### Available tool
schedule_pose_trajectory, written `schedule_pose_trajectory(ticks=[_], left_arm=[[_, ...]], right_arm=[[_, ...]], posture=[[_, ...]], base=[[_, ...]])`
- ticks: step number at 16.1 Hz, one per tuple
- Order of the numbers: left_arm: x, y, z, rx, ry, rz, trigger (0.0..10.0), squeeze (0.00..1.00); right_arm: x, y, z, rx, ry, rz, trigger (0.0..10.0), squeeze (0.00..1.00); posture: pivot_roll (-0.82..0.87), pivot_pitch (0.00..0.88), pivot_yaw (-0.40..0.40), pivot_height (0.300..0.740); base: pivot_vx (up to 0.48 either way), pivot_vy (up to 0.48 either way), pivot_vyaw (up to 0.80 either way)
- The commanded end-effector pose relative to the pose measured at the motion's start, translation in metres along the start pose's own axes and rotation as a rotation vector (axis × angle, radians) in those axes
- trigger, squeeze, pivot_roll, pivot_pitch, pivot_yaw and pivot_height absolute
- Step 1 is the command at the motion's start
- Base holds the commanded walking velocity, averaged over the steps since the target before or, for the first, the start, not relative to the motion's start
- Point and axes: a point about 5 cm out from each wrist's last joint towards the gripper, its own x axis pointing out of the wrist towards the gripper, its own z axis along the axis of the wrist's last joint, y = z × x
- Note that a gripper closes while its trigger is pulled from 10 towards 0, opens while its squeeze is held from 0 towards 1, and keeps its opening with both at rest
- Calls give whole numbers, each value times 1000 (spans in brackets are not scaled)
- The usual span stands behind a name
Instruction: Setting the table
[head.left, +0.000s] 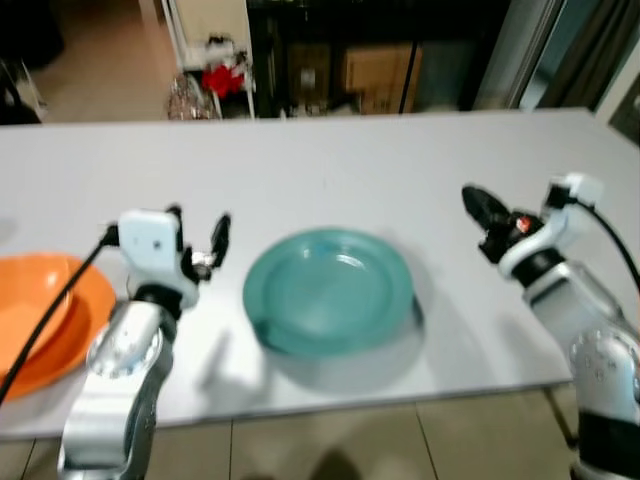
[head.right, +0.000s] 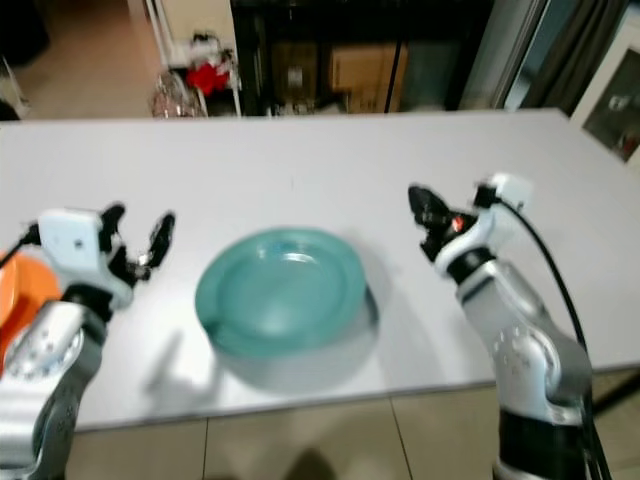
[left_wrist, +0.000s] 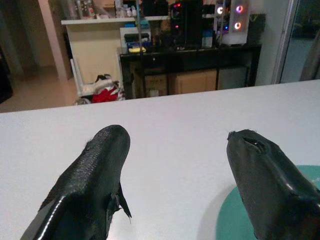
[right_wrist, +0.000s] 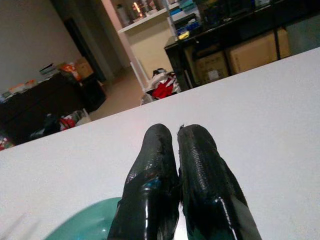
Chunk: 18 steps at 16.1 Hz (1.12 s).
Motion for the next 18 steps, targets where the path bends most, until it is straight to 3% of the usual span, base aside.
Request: schedule_pose_trajectory(ticks=[1,5,11,15,18], left_arm=[[1,-5,-2,1,12,-21,10000,0],[2,1,-18,69,108,-33,10000,0],[7,4,-44,163,253,-80,10000,0],[28,-3,-83,192,380,-123,10000,0],[32,-15,-87,188,390,-197,10000,0]], right_arm=[[-3,-6,2,3,-4,-15,10000,0],[-2,3,-9,-57,68,70,10000,0],[27,2,-27,-171,150,52,10000,0],[31,9,-41,-257,211,116,10000,0],[26,8,-44,-286,217,131,10000,0]], posture=[[49,0,15,740],[44,0,24,740],[52,0,25,740],[51,0,19,740],[38,0,32,740]], base=[[0,0,0],[0,0,0],[0,0,0],[0,0,0],[0,0,0]])
